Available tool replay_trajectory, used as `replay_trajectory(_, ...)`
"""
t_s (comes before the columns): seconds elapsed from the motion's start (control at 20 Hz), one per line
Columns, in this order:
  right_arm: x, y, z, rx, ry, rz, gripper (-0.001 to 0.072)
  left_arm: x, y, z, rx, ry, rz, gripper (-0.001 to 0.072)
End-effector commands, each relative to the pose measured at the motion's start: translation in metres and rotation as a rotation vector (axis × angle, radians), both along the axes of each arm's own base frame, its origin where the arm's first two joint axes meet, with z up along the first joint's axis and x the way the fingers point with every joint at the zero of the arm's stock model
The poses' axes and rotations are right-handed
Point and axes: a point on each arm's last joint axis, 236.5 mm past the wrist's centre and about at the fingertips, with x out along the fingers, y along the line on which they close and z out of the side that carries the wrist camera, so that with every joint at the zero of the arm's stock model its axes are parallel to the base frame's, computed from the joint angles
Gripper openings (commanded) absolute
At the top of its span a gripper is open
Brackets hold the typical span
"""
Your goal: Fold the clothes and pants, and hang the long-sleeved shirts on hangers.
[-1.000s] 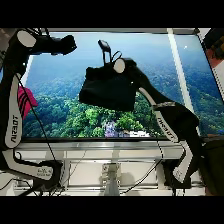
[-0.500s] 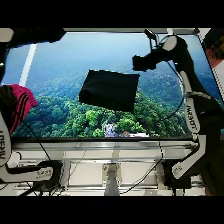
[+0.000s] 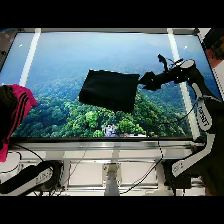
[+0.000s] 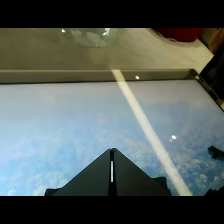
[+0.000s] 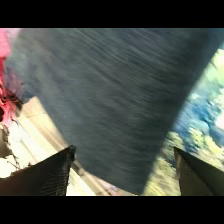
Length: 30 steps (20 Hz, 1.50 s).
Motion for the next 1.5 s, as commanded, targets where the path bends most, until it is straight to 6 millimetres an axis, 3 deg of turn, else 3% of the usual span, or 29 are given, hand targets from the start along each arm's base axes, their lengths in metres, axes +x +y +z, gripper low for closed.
replay_trajectory(0.0,-0.014,0.002,-0.035,-0.08,0.104,-0.024,0.0682,-0.015,-0.001,0.011,0.006,-0.022,-0.009,0.0015)
replay_trajectory(0.25,-0.028,0.037,-0.051,-0.046,0.151,0.058,0.0681,-0.021,-0.005,-0.004,0.032,0.037,-0.038,0.0015)
replay_trajectory(0.6,-0.022,0.082,-0.071,0.015,0.154,0.05,0.0648,-0.024,-0.007,-0.009,0.041,0.06,-0.049,0.0015)
replay_trajectory(0.65,-0.02,0.086,-0.072,0.015,0.146,0.046,0.0511,-0.024,-0.007,-0.01,0.042,0.06,-0.05,0.0016)
replay_trajectory(0.7,-0.017,0.09,-0.072,0.018,0.133,0.039,0.029,-0.024,-0.007,-0.01,0.043,0.063,-0.051,0.0015)
replay_trajectory(0.8,-0.011,0.098,-0.063,0.064,0.126,0.009,0.0059,-0.024,-0.007,-0.011,0.045,0.066,-0.051,0.0015)
replay_trajectory(0.95,-0.004,0.09,-0.051,0.085,0.111,-0.017,0.0046,-0.024,-0.006,-0.011,0.047,0.065,-0.049,0.0016)
replay_trajectory(1.05,0.005,0.064,-0.043,0.054,0.096,-0.06,0.0045,-0.024,-0.006,-0.012,0.05,0.065,-0.046,0.0016)
replay_trajectory(1.15,0.013,0.009,-0.039,-0.032,0.089,-0.131,0.0044,-0.024,-0.006,-0.012,0.05,0.065,-0.047,0.0015)
replay_trajectory(1.3,0.01,-0.107,-0.034,-0.163,0.099,-0.265,0.0045,-0.024,-0.006,-0.012,0.05,0.066,-0.047,0.0015)
replay_trajectory(1.45,-0.013,-0.239,-0.024,-0.24,0.114,-0.489,0.0044,-0.024,-0.006,-0.012,0.049,0.066,-0.048,0.0015)
